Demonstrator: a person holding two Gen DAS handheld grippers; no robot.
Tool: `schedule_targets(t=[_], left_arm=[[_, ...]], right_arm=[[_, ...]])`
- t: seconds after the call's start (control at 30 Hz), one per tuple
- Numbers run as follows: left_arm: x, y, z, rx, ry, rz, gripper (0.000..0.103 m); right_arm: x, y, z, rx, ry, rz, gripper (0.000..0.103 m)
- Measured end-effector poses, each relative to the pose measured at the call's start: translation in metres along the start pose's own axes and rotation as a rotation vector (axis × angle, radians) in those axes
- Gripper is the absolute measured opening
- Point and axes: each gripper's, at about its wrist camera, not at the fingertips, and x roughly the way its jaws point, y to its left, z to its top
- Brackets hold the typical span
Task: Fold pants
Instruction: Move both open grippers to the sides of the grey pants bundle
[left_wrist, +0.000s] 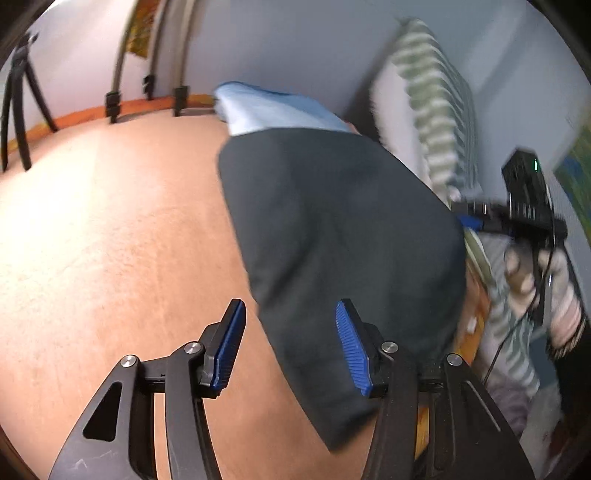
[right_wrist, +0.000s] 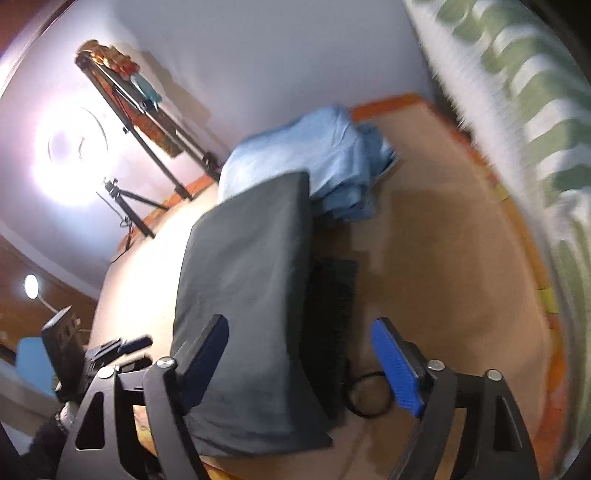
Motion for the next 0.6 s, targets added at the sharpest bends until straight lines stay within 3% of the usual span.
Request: schedule_targets(t=[0.07,0.23,0.6], left_arm=[[0.008,0.011,0.009,-0.042,0.010,-0.012,0.056],[0.029,0.031,0.019,-0.140,0.043,-0.040,0.057],[0.053,0.033,0.028,-0.135,0.055,-0.068,0.057]], right_arm=[[0.020,0.000,0.005,0.002,0.043,0.005,0.083],[0.059,-0.011,0.016,0.029,0.112,0.015,0.083],[0.080,-0.028,0.016,0.016,0.137,0.115,0.083]])
